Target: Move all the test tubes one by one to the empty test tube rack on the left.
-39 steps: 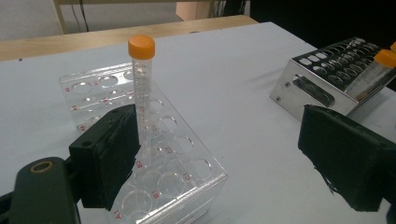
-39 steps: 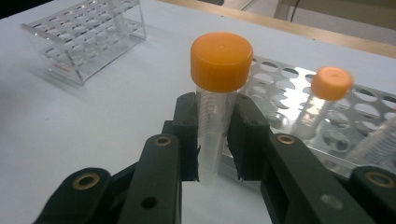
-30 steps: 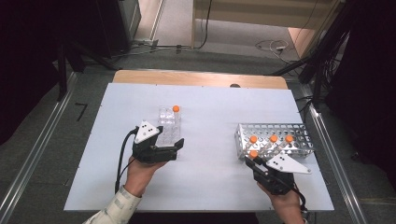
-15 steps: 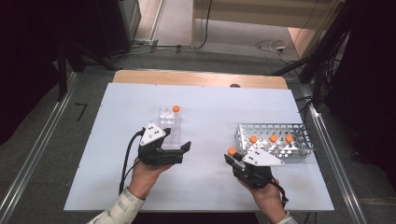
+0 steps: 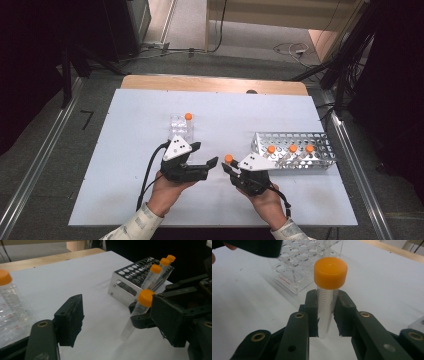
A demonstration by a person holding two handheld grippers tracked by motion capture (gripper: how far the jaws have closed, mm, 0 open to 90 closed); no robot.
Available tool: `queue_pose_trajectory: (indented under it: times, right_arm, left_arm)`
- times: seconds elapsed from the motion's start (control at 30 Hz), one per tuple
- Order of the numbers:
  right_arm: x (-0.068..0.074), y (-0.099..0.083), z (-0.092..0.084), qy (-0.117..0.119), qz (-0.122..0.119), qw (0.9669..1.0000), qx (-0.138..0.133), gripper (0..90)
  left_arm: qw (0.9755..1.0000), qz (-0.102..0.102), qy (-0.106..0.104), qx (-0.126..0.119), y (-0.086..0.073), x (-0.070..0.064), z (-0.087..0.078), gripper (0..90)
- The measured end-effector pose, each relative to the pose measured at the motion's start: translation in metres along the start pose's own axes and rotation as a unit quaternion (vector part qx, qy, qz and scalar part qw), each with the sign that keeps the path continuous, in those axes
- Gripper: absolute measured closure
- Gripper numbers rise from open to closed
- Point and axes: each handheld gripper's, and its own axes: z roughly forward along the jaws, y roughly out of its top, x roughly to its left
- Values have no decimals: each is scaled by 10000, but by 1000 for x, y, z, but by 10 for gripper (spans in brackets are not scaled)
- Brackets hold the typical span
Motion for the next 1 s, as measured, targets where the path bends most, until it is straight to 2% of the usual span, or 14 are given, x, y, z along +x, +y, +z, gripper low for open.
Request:
queue_pose_trajectory:
  times: [0.2, 0.3, 0.73, 0.87, 1.0]
  right_arm:
    - [4, 3, 6, 54, -13, 10000, 27, 720]
    - [5, 3, 7, 81, -4, 10000, 34, 719]
    - [9, 5, 8, 153, -20, 9999, 12, 720]
    - [9, 5, 8, 152, -40, 9999, 8, 720]
    - [9, 5, 8, 160, -34, 9999, 8, 717]
  left_arm:
    - [9995, 74, -288, 107, 2, -7, 10, 416]
    - [9992, 168, -323, 186, 2, -9, 14, 463]
    - [9983, 321, -385, 291, -1, -12, 21, 677]
    - [9980, 449, -329, 300, -1, -14, 21, 695]
    - [9982, 385, -358, 286, 0, -12, 20, 701]
